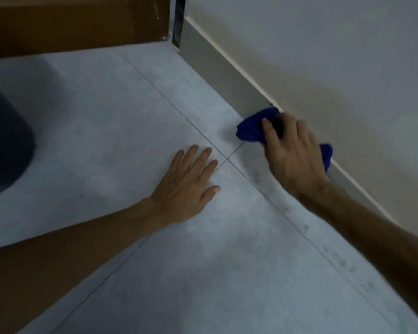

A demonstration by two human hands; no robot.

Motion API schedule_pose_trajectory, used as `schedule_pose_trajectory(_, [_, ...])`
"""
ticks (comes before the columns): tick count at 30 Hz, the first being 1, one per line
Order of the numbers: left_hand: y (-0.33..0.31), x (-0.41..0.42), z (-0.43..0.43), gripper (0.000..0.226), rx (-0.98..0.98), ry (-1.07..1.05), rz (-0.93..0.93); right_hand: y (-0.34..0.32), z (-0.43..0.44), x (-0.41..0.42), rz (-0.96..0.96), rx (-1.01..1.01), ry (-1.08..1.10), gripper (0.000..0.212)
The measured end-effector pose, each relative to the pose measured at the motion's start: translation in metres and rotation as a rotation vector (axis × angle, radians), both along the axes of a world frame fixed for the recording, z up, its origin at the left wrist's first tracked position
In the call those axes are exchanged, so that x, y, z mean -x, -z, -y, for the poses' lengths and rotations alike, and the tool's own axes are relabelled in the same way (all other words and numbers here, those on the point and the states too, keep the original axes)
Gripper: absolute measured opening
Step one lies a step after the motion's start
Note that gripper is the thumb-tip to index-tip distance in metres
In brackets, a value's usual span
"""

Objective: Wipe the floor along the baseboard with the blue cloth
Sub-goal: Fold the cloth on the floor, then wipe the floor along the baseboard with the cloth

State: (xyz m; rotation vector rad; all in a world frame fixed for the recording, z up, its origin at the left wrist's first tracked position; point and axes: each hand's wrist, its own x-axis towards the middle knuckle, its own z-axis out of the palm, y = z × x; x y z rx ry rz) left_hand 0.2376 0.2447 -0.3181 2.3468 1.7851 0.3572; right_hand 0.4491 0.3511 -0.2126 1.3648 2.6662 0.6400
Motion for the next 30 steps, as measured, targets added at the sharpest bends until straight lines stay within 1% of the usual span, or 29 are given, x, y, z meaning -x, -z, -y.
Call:
schedule_pose_trajectory(4, [0.012,-0.023,0.000,0.073,0.072,-0.093,-0.008,-0.008,-0.069,0.016,0.474,-0.005,-0.199,0.066])
schedule_pose_trajectory(6, [0.016,-0.026,0.000,0.075,0.100,-0.117,-0.018,-0.012,-0.081,0.008,0.707,-0.042,-0.265,0.078])
schedule_pose_trajectory(7, [0.015,-0.024,0.000,0.075,0.118,-0.120,-0.023,-0.016,-0.084,0.002,0.791,-0.046,-0.300,0.085])
schedule_pose_trajectory(8, [0.014,-0.022,0.001,0.074,0.128,-0.114,-0.023,-0.023,-0.084,-0.005,0.854,-0.032,-0.328,0.088])
schedule_pose_trajectory(10, [0.012,-0.017,0.001,0.073,0.138,-0.097,-0.002,-0.035,-0.076,-0.025,0.911,0.031,-0.371,0.086])
schedule_pose_trajectory(12, [0.010,-0.015,0.001,0.073,0.167,-0.085,0.024,-0.043,-0.059,-0.063,1.018,0.136,-0.388,0.080])
schedule_pose_trajectory(14, [0.009,-0.016,0.001,0.073,0.195,-0.094,0.037,-0.051,-0.043,-0.106,1.129,0.177,-0.377,0.072])
schedule_pose_trajectory(15, [0.008,-0.018,0.001,0.073,0.209,-0.107,0.033,-0.053,-0.039,-0.121,1.142,0.180,-0.363,0.072])
schedule_pose_trajectory(16, [0.008,-0.021,0.001,0.073,0.219,-0.121,0.030,-0.053,-0.038,-0.129,1.116,0.180,-0.362,0.072])
schedule_pose_trajectory(18, [0.002,-0.026,0.002,0.072,0.241,-0.129,0.024,-0.047,-0.043,-0.122,1.044,0.158,-0.383,0.076])
schedule_pose_trajectory(19, [0.000,-0.027,0.002,0.072,0.260,-0.129,0.020,-0.043,-0.048,-0.108,1.003,0.131,-0.407,0.078])
schedule_pose_trajectory(22, [-0.010,-0.026,0.003,0.077,0.286,-0.132,0.007,-0.025,-0.079,-0.043,0.856,-0.037,-0.491,0.078])
schedule_pose_trajectory(24, [-0.019,-0.023,-0.007,0.078,0.304,-0.119,-0.030,-0.026,-0.103,0.005,0.819,-0.110,-0.437,0.074])
schedule_pose_trajectory(26, [-0.023,-0.026,-0.002,0.077,0.334,-0.125,-0.094,-0.021,-0.100,0.021,0.822,-0.114,-0.424,0.070])
schedule_pose_trajectory(28, [-0.020,-0.032,0.001,0.079,0.302,-0.157,-0.137,-0.012,-0.090,-0.003,0.849,-0.091,-0.444,0.070])
schedule_pose_trajectory(30, [-0.018,-0.037,0.012,0.083,0.307,-0.162,-0.156,-0.010,-0.067,-0.061,0.933,-0.026,-0.464,0.070])
